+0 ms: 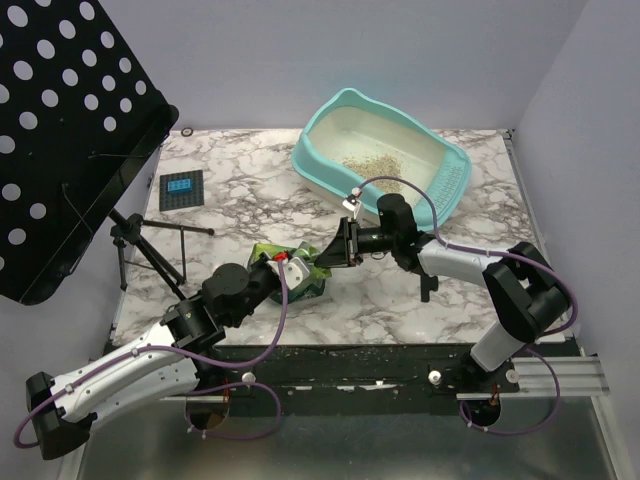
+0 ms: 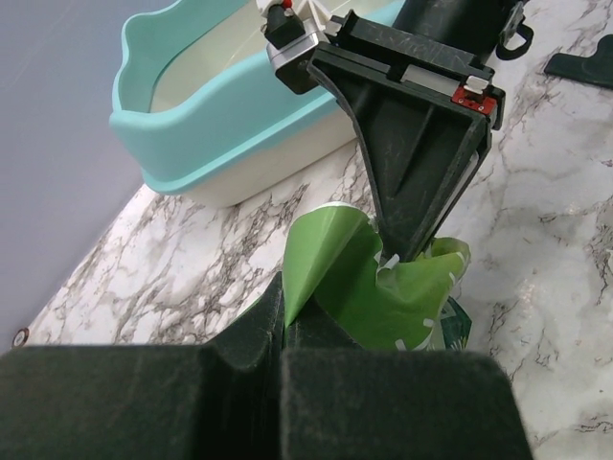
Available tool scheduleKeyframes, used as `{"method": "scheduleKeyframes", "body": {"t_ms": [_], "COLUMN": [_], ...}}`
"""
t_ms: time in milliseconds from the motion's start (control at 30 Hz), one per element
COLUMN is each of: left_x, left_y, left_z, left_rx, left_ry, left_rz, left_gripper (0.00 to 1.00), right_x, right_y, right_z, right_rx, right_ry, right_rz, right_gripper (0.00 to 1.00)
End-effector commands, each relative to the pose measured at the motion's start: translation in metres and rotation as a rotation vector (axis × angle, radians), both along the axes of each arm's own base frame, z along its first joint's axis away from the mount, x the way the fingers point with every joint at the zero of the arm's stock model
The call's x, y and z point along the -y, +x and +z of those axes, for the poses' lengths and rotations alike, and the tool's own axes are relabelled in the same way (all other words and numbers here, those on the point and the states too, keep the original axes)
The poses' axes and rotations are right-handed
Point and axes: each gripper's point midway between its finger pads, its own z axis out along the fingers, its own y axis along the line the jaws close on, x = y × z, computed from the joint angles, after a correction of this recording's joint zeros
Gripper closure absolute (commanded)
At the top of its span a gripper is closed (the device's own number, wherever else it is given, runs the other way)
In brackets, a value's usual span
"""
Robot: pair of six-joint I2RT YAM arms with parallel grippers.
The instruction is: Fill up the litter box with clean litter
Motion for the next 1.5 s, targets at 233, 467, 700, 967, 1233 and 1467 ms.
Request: {"method": "scheduleKeyframes", "body": {"t_ms": [233, 467, 700, 967, 1233, 1467], "left_x": [0.007, 0.009, 0.011, 0.015, 0.017, 0.022], "left_y": [-0.004, -0.005, -0.006, -0.006, -0.005, -0.005], "left_z": [-0.007, -0.010, -0.012, -0.017, -0.021, -0.025], "left_rx": [-0.020, -0.026, -0.028, -0.039, -0.045, -0.049], "left_ry": [0.021, 0.022, 0.029, 0.040, 0.049, 0.048], "left_rz": [-0.042, -0.053, -0.068, -0.078, -0.078, -0.093], "left_gripper": [1.00, 1.00, 1.00, 1.00, 1.00, 1.00], "right_x": [0.004, 0.014, 0.036, 0.063, 0.091, 0.108], "right_y": [-0.015, -0.026, -0.035, -0.044, -0.050, -0.057], "right_z": [0.065, 0.080, 0.090, 0.089, 0.081, 0.069], "right_rx": [0.114, 0.125, 0.143, 0.152, 0.155, 0.133], "right_ry": [0.298, 0.340, 0.386, 0.392, 0.375, 0.346], "right_rz": [0.053, 0.075, 0.059, 0.008, -0.053, -0.098], "right_gripper": [1.00, 1.00, 1.00, 1.00, 1.00, 1.00]}}
